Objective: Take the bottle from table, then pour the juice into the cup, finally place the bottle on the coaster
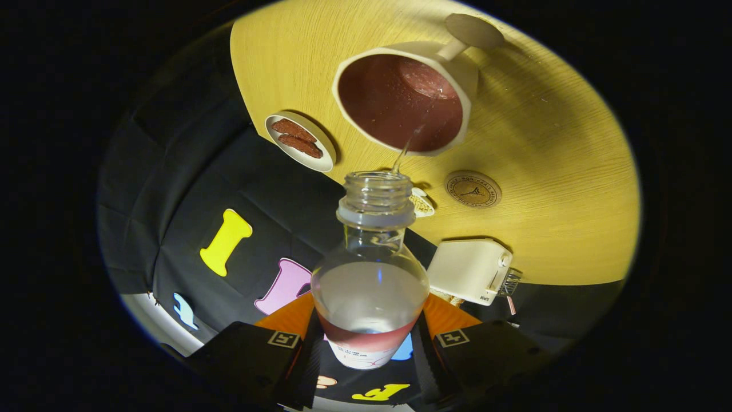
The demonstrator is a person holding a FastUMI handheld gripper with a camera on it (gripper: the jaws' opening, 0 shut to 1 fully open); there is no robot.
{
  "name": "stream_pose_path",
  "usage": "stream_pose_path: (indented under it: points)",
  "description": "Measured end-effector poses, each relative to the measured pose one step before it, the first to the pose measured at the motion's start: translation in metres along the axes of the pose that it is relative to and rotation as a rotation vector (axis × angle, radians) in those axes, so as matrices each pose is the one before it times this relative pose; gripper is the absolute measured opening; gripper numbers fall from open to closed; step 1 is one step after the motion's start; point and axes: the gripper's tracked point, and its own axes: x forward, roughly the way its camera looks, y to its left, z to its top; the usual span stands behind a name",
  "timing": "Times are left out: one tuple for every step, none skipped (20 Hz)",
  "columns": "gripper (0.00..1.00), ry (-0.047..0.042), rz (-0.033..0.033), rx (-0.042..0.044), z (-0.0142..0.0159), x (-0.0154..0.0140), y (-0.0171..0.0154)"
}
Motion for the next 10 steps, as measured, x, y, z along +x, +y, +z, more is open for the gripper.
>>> stream_pose_path:
  points:
    - [0.71,-0.00198,0.01627,0.00047,0.00021,0.00058,0.00275]
    - [0.71,-0.00274,0.01547,-0.00227,0.00018,0.00092,0.00161]
    - [0.71,-0.00072,0.00724,-0.00355,0.00043,0.00019,0.00042]
    - [0.71,-0.00086,0.00535,-0.00141,0.00025,-0.00087,0.00025]
    - [0.71,-0.00043,0.00316,0.00330,-0.00019,-0.00090,0.00024]
    - [0.71,0.00344,-0.00359,0.00492,-0.00083,-0.00120,-0.00110]
    - [0.71,0.00340,-0.00193,0.00499,-0.00117,-0.00099,-0.00116]
    - [0.71,0.00250,-0.00063,0.00458,-0.00205,-0.00001,-0.00115]
    - [0.71,-0.00294,0.00995,-0.00218,0.00059,0.00016,0.00155]
    - [0.71,-0.00336,0.00815,-0.00296,0.00107,-0.00070,0.00108]
